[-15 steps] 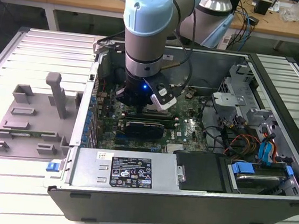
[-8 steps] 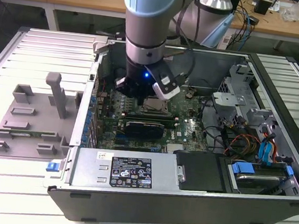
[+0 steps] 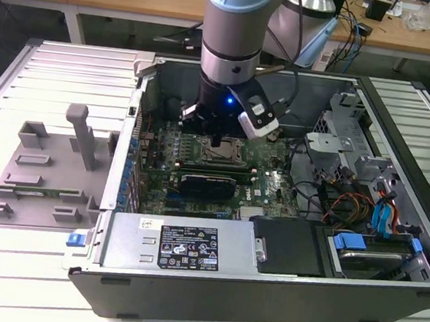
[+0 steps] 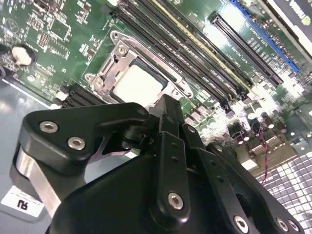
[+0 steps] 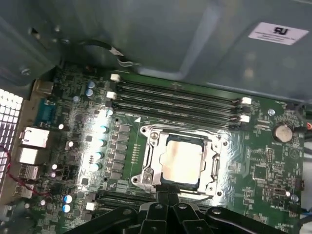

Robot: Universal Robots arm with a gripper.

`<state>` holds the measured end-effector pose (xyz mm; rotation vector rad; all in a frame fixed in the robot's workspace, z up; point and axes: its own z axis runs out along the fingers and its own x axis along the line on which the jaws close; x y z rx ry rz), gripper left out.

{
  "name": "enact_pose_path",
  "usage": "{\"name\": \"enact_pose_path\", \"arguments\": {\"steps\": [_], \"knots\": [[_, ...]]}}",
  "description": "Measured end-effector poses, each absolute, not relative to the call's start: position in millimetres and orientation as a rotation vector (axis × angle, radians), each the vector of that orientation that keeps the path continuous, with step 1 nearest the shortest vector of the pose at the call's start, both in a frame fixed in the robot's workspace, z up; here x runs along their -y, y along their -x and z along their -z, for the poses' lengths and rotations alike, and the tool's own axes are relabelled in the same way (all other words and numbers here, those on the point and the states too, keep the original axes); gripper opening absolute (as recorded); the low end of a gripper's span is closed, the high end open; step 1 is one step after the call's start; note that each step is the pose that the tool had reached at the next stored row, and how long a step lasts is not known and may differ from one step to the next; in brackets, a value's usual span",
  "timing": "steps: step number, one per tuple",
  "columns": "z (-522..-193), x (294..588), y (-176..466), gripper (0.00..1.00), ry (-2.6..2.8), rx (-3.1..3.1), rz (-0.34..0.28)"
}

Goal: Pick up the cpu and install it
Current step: 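Install the second cpu locking lever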

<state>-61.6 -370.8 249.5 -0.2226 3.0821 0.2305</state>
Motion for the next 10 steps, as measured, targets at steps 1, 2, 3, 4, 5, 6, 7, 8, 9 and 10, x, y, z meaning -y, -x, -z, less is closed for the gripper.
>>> {"name": "enact_pose_path", "arguments": {"steps": [1, 2, 3, 4, 5, 6, 7, 8, 9, 10], "knots": [[-249.5, 370.7, 61.6, 0.11, 0.204, -3.084, -0.222], [-249.5, 370.9, 61.6, 0.11, 0.195, -3.085, -0.214], [-249.5, 370.9, 61.6, 0.11, 0.189, -3.086, -0.203], [-249.5, 371.0, 61.5, 0.11, 0.183, -3.088, -0.180], [-249.5, 371.2, 61.5, 0.11, 0.179, -3.092, -0.144], [-249.5, 371.6, 61.5, 0.11, 0.179, -3.095, -0.108], [-249.2, 371.8, 61.4, 0.11, 0.179, -3.095, -0.102], [-248.3, 371.7, 61.9, 0.11, 0.179, -3.095, -0.102], [-247.0, 371.7, 63.3, 0.11, 0.179, -3.095, -0.102], [-245.7, 371.7, 65.2, 0.11, 0.179, -3.095, -0.102]]}}
